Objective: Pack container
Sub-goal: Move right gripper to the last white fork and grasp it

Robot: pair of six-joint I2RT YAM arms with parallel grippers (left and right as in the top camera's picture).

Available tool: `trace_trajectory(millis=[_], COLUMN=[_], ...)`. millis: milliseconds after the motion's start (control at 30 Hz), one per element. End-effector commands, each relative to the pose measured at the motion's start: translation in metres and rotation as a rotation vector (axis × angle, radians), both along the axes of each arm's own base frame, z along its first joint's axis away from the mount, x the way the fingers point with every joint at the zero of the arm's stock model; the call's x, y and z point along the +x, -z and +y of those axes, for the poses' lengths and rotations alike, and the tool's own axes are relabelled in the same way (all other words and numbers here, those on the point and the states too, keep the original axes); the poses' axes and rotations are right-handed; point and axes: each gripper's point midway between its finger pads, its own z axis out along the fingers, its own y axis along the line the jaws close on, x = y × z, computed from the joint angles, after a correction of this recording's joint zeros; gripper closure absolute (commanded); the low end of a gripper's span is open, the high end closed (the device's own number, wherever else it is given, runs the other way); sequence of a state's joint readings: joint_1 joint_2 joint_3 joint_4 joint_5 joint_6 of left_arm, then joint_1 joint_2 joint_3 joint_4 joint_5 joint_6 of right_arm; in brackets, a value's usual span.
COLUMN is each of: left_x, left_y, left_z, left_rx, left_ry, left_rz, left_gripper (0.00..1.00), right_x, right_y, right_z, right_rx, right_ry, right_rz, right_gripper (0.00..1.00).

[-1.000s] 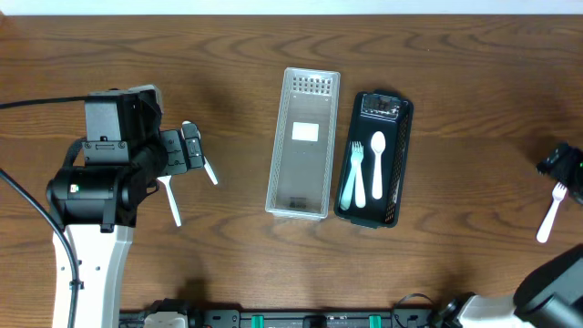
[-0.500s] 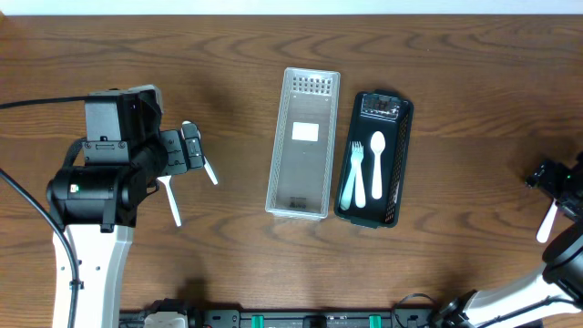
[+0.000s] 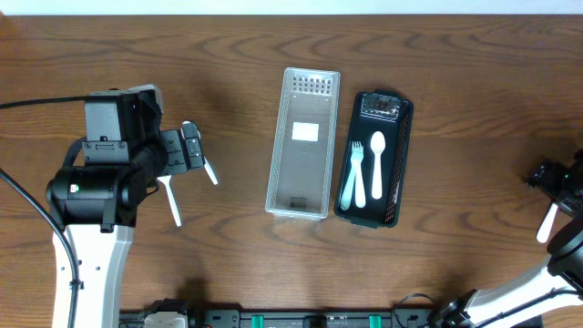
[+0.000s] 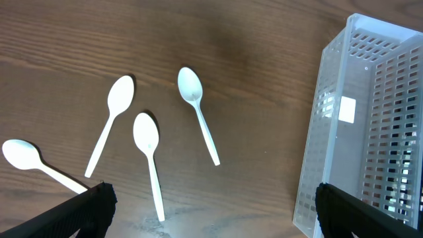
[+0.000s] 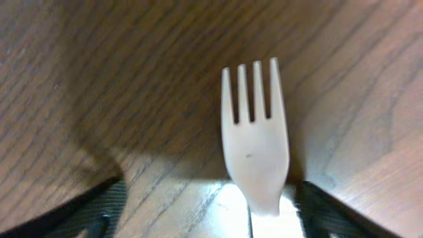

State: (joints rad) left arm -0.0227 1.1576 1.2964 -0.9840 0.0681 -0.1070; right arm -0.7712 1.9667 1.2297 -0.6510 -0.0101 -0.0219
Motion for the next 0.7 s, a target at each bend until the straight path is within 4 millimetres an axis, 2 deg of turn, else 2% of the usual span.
trace_trajectory(millis=[0,367,567,667], left_x=[0.0020,0.0020,0.0020,0.0020], left_y=[-0.0065,-0.0065,-0.0065,-0.0065], left_z=[0.0011,0.0011,0.0011,0.0011], left_rx=[0.012,0.012,0.012,0.012], left_ry=[0.003,0.003,0.003,0.003], left_rz=[-0.018,-0.018,-0.018,-0.018], left_gripper=[0.02,0.02,0.02,0.02], right_x=[-0.0033,-0.0050,-0.0047,-0.0024], right_y=[0.0228,0.0231,0.0231,0.0227], right_z=[0.0160,0.0195,0.0208,0.0232], right_rx=[0.101,0.117,0.125,0.139], right_ry=[0.000,0.003,0.013,0.010], right_rz=[0.004,0.009,0.006,-0.007], right_gripper=[0.29,0.77,0.84,0.85])
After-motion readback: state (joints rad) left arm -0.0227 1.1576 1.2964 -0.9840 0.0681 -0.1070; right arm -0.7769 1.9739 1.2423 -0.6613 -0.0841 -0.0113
